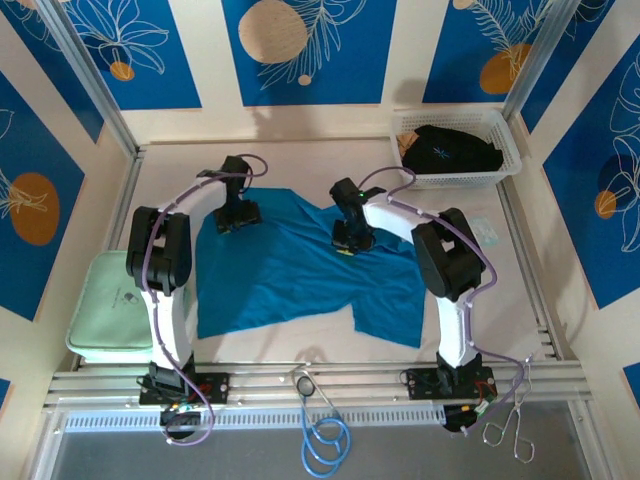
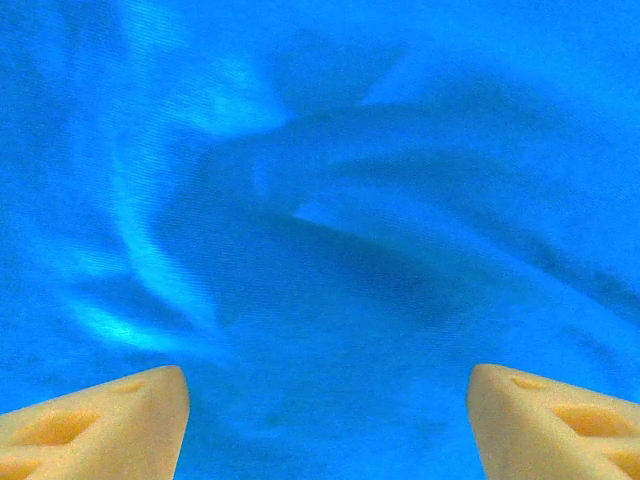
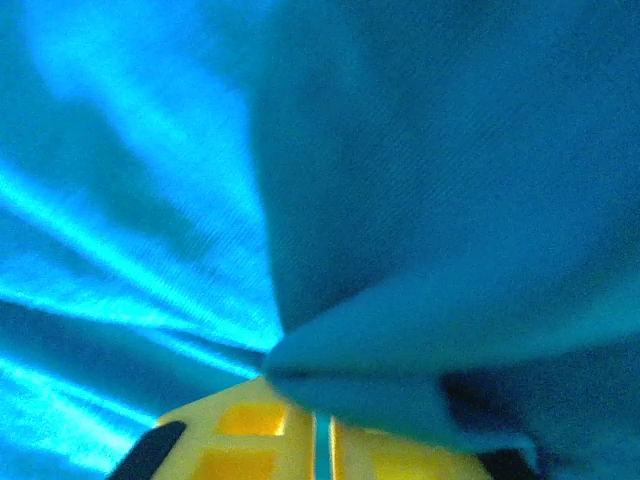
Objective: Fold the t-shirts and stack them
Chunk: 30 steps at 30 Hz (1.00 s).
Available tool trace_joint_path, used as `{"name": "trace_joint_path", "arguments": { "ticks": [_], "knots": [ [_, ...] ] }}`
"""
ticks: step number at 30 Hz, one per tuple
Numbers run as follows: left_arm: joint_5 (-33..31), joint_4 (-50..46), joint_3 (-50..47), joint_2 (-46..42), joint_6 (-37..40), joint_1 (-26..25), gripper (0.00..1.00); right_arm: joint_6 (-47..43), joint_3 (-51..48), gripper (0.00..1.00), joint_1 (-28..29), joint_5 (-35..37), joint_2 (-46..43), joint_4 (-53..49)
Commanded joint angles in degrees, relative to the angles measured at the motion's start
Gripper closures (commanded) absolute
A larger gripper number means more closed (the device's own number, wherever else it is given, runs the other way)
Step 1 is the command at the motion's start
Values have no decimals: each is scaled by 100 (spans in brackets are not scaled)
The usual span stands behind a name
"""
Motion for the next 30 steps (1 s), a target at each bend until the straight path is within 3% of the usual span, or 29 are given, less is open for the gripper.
{"name": "trace_joint_path", "arguments": {
  "ticks": [1,5,8,16,30],
  "knots": [
    [-147,-13,-118,-283,78,-47,26,168,369,73,-10,268,-508,-308],
    [-163,-19,-145,-385,86,-47,26,-41,518,51,-199,603,-1110,-565],
    [-128,-6,-149,-433,69,-54,27,-236,516,45,-490,656,-1284,-590],
    [-56,-12,-149,-435,60,-105,26,-1073,1122,51,-1307,-36,-366,-491],
    [-21,12,-176,-271,62,-122,26,-1392,1492,52,-1361,-436,629,-554]
  ]
}}
